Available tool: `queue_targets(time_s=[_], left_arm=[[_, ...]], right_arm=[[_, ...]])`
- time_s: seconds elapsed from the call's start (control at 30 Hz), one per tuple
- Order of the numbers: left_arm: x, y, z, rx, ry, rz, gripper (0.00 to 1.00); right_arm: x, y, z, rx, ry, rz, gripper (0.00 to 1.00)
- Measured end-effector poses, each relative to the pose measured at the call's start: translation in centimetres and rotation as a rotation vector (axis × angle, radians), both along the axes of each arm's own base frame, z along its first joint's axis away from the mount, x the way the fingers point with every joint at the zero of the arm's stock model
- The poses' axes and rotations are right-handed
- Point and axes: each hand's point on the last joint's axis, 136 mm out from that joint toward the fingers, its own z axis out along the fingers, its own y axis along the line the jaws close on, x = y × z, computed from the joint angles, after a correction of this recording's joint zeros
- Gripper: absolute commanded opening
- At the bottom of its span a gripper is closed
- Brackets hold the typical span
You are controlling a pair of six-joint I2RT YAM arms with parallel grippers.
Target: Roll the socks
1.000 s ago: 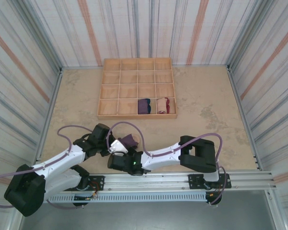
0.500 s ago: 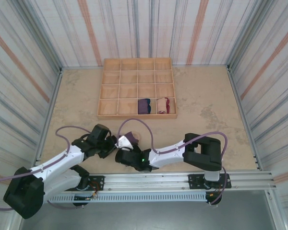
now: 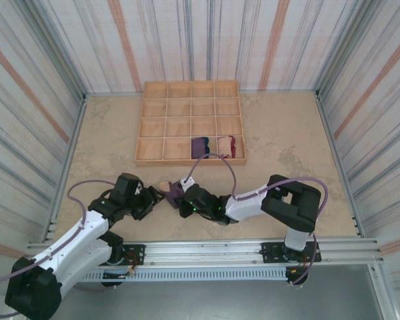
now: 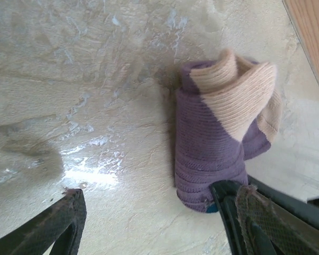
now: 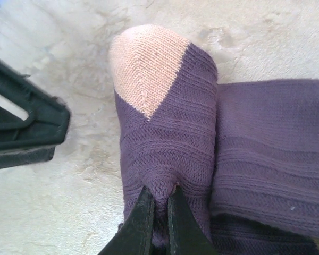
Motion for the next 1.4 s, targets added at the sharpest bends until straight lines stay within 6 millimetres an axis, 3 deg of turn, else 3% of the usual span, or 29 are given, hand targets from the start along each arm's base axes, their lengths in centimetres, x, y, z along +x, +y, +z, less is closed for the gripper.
queue_targets(time_s=[0.5, 0.93, 1.23, 1.3, 1.4], left_arm=[[-0.1, -0.5, -0.9, -0.001, 0.039, -0.023, 0.68], [2.6, -2.7, -0.6, 0.005, -0.027, -0.077, 0.65], [5.0, -4.0, -2.0, 0.042, 0.006, -0.094, 0.33], [5.2, -4.1, -2.2, 0.042, 0.008, -0.093, 0.21], [5.4, -4.3, -1.9, 0.043, 0.004, -0.098, 0.06]], right_arm=[[0.3, -1.3, -0.8, 0.392, 0.471, 0.026, 0.00], [0.4, -0.8, -1.0, 0.379, 0.631, -0.025, 0.00], [0.8, -1.1, -1.0, 0.350, 0.656, -0.048, 0.00], [0.8, -1.1, -1.0, 0.343, 0.661, -0.052, 0.00], [0.9, -1.2, -0.9, 0.319, 0.656, -0.060, 0.10]])
